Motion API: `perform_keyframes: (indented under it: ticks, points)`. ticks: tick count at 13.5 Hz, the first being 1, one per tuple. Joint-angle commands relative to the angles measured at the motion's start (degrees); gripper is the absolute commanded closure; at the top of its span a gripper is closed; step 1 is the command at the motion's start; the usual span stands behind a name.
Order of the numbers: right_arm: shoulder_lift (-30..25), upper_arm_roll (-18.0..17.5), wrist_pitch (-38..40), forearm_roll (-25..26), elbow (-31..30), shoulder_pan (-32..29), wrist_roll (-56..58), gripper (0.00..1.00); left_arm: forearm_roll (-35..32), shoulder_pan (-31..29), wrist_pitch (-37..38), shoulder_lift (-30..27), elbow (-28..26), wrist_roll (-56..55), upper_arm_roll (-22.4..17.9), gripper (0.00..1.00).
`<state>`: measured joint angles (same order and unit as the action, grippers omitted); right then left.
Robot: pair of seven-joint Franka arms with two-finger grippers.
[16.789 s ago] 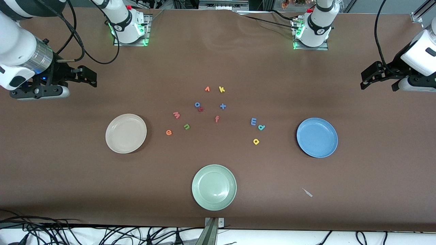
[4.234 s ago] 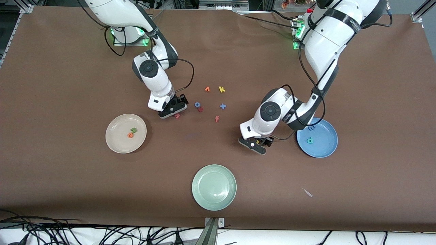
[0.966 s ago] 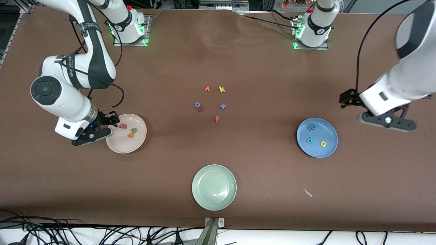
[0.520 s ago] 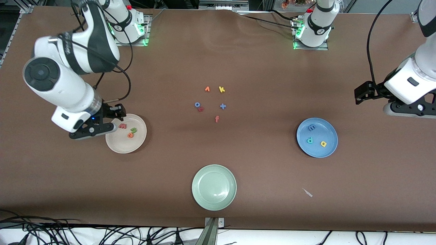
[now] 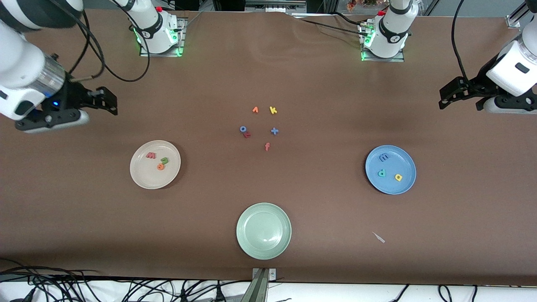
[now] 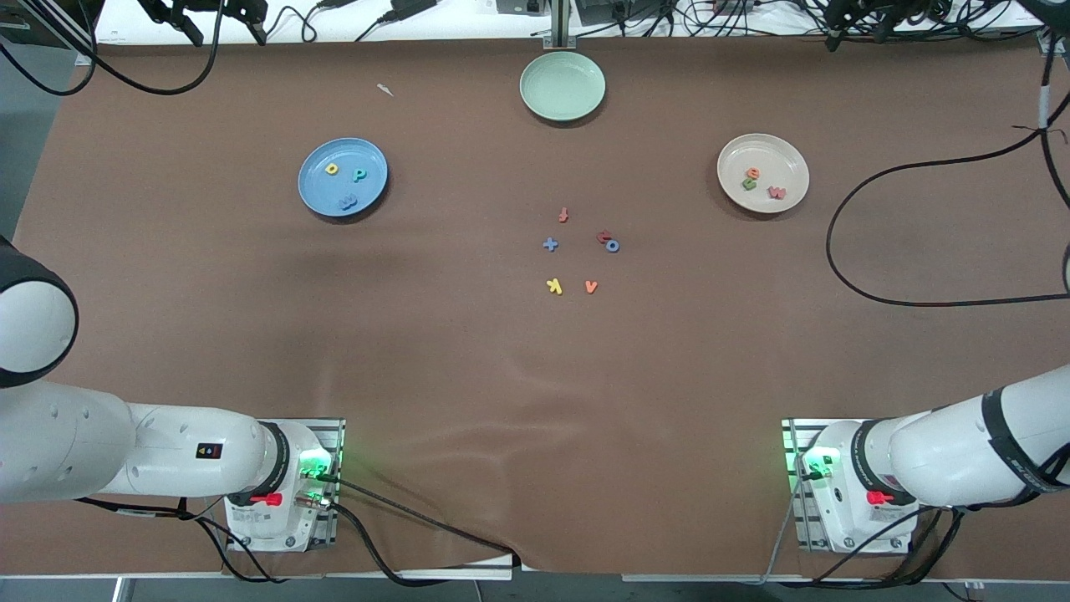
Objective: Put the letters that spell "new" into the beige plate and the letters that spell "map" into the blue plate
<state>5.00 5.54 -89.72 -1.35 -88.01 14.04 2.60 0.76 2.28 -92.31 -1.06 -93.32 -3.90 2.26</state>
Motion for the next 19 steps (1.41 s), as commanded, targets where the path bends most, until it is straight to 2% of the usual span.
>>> perform_keyframes:
  ticks: [1, 9, 10, 11, 19]
  points:
    - [-3.93, -1.50, 0.34, -0.59, -4.36, -1.47, -0.58, 0.20, -1.37, -0.35, -1.12, -1.31, -1.69, 0.83, 0.82, 0.00]
    - [-3.86, -1.06, 4.12, 0.20, -3.84, -1.91, -0.05, 0.12, -1.37, -0.79, 2.13, 0.44, 1.04, 0.83, 0.82, 0.00]
    - [-3.68, -1.06, 4.12, 0.20, -3.93, -1.91, -0.14, 0.03, -1.37, -0.70, 2.05, 0.53, 1.04, 0.65, 0.82, 0.00]
    - [-3.59, -0.97, 4.03, 0.29, -3.84, -1.91, 0.03, 0.01, -1.46, -0.61, 2.13, 0.79, 1.30, 0.65, 0.90, 0.00]
    - [-2.89, -1.06, 3.15, 0.38, -2.26, -1.91, 0.21, 0.00, -3.13, -0.70, 3.01, 0.88, 1.74, 0.74, 0.91, 0.00]
